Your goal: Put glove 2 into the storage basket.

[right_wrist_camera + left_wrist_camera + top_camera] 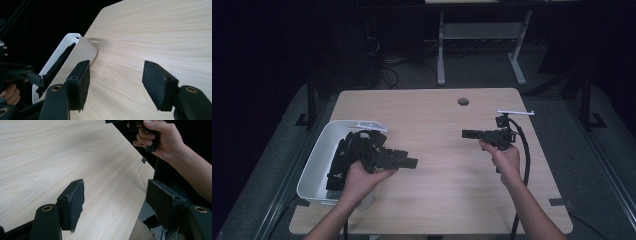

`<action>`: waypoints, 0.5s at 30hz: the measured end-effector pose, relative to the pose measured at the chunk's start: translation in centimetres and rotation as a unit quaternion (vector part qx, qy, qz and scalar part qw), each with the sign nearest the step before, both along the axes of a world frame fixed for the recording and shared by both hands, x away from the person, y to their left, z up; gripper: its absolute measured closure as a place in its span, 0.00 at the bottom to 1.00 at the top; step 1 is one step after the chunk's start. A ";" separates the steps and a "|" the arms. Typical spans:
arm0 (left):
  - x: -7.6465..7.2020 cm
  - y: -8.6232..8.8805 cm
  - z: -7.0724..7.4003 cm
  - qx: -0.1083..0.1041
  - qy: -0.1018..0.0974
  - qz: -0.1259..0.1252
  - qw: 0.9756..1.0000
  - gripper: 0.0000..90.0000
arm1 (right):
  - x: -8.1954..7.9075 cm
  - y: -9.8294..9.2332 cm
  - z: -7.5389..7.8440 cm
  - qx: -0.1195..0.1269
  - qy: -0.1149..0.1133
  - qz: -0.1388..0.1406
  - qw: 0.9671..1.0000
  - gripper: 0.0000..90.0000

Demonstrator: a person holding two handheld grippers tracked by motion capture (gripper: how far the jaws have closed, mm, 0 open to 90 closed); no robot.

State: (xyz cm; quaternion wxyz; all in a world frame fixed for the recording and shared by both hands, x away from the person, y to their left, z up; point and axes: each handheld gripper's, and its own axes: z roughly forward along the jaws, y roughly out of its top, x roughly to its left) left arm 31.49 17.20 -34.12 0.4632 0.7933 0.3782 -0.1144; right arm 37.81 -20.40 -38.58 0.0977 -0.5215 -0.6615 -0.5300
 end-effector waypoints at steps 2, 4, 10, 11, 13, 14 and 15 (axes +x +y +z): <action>0.0 -0.3 -0.1 0.001 -0.001 -0.004 1.000 0.34 | -0.1 -0.3 -0.2 0.000 0.002 -0.002 1.000 0.43; -0.1 -0.6 -0.1 -0.001 0.001 -0.004 1.000 0.34 | -0.1 -0.7 -0.3 -0.001 0.002 -0.004 1.000 0.43; -0.1 -1.5 -0.3 0.000 0.001 -0.013 1.000 0.33 | -0.6 -1.9 -0.7 0.000 0.005 -0.013 1.000 0.43; -0.2 -1.6 -0.3 0.001 0.000 -0.013 1.000 0.33 | -0.7 -2.1 -0.9 -0.003 0.004 -0.014 1.000 0.43; -0.2 -1.9 -0.4 0.000 -0.001 -0.014 1.000 0.33 | -1.0 -2.6 -1.0 -0.003 0.005 -0.019 1.000 0.43; -0.2 -2.2 -0.5 0.000 0.000 -0.017 1.000 0.33 | -1.1 -2.9 -1.1 -0.001 0.007 -0.021 1.000 0.43; -0.2 -2.3 -0.5 0.001 -0.002 -0.019 1.000 0.33 | -1.2 -3.2 -1.2 -0.003 0.006 -0.023 1.000 0.43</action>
